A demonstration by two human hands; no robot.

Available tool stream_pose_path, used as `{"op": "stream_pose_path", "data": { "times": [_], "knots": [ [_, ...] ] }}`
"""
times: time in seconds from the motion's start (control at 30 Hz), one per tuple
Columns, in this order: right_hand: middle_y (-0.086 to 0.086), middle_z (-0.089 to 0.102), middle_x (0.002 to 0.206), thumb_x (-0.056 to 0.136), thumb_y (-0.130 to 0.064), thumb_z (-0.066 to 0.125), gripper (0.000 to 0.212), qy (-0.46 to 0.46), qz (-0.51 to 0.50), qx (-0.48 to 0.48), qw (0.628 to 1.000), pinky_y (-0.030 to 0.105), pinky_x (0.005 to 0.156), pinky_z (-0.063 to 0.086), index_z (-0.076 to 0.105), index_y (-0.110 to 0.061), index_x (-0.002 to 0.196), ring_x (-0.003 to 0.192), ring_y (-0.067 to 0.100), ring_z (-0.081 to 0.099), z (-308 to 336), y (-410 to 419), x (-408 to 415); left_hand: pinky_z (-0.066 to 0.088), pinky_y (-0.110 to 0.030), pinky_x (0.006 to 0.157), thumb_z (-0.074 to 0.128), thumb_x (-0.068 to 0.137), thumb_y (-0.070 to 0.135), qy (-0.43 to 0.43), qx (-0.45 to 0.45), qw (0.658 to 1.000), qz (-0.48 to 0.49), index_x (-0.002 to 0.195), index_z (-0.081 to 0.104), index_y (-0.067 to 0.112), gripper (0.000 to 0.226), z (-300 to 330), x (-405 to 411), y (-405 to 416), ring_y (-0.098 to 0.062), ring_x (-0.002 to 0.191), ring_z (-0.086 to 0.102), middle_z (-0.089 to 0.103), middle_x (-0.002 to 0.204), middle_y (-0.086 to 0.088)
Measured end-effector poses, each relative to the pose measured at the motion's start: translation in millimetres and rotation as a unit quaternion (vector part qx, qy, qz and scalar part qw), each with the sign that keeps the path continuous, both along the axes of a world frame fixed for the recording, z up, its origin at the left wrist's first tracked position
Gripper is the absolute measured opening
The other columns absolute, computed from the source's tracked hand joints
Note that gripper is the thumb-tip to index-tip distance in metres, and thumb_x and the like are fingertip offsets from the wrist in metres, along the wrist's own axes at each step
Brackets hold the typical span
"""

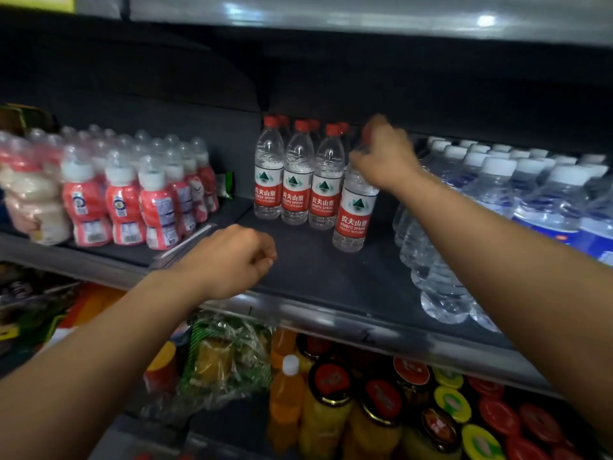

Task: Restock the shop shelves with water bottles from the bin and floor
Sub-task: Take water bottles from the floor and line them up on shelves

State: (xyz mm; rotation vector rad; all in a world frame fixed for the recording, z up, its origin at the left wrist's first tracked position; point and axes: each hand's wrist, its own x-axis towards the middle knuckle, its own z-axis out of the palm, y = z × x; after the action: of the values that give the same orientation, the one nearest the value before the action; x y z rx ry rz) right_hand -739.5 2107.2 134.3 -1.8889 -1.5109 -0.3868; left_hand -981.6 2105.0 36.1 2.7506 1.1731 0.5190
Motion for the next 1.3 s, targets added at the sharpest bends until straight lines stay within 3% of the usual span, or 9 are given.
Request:
{"op": "stream_pose_path", "data": {
  "times": [0.13,0.2,0.37,0.47,0.53,0.7,0.93,1.17,1.3],
  "knots": [
    [0.001,0.059,0.084,0.086,-0.019,0.059,0.026,0.019,0.133,-0.005,0.991,0.027,0.063,0.04,0.054,-0.013,0.11,0.077,0.019,0.058,-45,-42,-49,0.053,-0.039,0.079,0.057,0.091,0.029,0.002,-0.01,1.0,0.006,0.098,0.066,0.026,0.012,-8,-15,-26,-0.021,0.088,0.063,0.068,0.094,0.004],
    [-0.002,0.06,0.077,0.085,-0.021,0.059,0.023,0.028,0.188,-0.019,0.982,0.028,0.06,0.04,0.056,-0.016,0.108,0.071,0.015,0.057,-76,-66,-73,0.052,-0.038,0.079,0.057,0.092,0.028,0.01,-0.032,0.999,0.011,0.098,0.066,0.026,0.011,-17,-26,-41,-0.02,0.089,0.063,0.068,0.095,0.005],
    [-0.005,0.056,0.083,0.085,-0.021,0.058,0.021,0.039,0.282,-0.096,0.954,0.037,0.067,0.047,0.056,-0.017,0.105,0.079,0.022,0.057,-163,-125,-118,0.051,-0.033,0.079,0.058,0.09,0.023,0.035,-0.067,0.997,0.021,0.102,0.069,0.02,0.017,-63,-55,-88,-0.021,0.09,0.064,0.069,0.097,0.001],
    [-0.001,0.053,0.084,0.083,-0.015,0.058,0.026,0.04,0.307,-0.163,0.937,0.032,0.062,0.037,0.056,-0.015,0.109,0.08,0.024,0.055,-218,-152,-136,0.045,-0.028,0.07,0.059,0.089,0.019,0.046,-0.101,0.994,0.023,0.098,0.069,0.018,0.014,-105,-68,-116,-0.023,0.088,0.064,0.07,0.093,-0.002],
    [0.005,0.058,0.09,0.085,-0.012,0.059,0.028,0.05,0.31,-0.211,0.926,0.025,0.061,0.027,0.056,-0.013,0.113,0.083,0.025,0.055,-252,-164,-142,0.048,-0.031,0.073,0.058,0.088,0.021,0.073,-0.133,0.988,0.036,0.1,0.067,0.019,0.015,-135,-75,-131,-0.024,0.091,0.064,0.07,0.095,-0.002],
    [0.012,0.058,0.108,0.089,-0.017,0.054,0.024,0.036,0.281,-0.349,0.893,0.041,0.071,0.049,0.048,-0.012,0.112,0.097,0.035,0.057,-320,-183,-148,0.046,-0.033,0.078,0.053,0.089,0.017,0.108,-0.224,0.967,0.048,0.1,0.067,0.013,0.018,-216,-83,-163,-0.028,0.096,0.062,0.068,0.102,-0.01],
    [0.017,0.051,0.133,0.091,-0.023,0.052,0.049,0.009,0.237,-0.445,0.864,0.045,0.09,0.047,0.036,-0.01,0.135,0.118,0.037,0.052,-387,-198,-143,0.047,-0.038,0.089,0.049,0.091,0.024,0.163,-0.32,0.93,0.074,0.101,0.065,0.014,0.022,-314,-85,-203,-0.03,0.109,0.06,0.066,0.114,-0.01],
    [0.015,0.056,0.126,0.088,-0.024,0.056,0.05,0.008,0.25,-0.482,0.84,0.041,0.078,0.047,0.035,-0.018,0.134,0.108,0.041,0.057,-430,-198,-147,0.044,-0.034,0.089,0.049,0.092,0.026,0.217,-0.364,0.903,0.075,0.102,0.065,0.018,0.02,-373,-91,-208,-0.03,0.111,0.057,0.064,0.117,-0.009],
    [0.014,0.057,0.126,0.089,-0.027,0.059,0.054,0.014,0.264,-0.475,0.839,0.041,0.08,0.048,0.035,-0.02,0.136,0.107,0.041,0.057,-445,-194,-154,0.042,-0.035,0.092,0.048,0.094,0.028,0.232,-0.38,0.891,0.09,0.109,0.065,0.018,0.025,-392,-96,-204,-0.031,0.115,0.054,0.062,0.12,-0.011]
  ]
}}
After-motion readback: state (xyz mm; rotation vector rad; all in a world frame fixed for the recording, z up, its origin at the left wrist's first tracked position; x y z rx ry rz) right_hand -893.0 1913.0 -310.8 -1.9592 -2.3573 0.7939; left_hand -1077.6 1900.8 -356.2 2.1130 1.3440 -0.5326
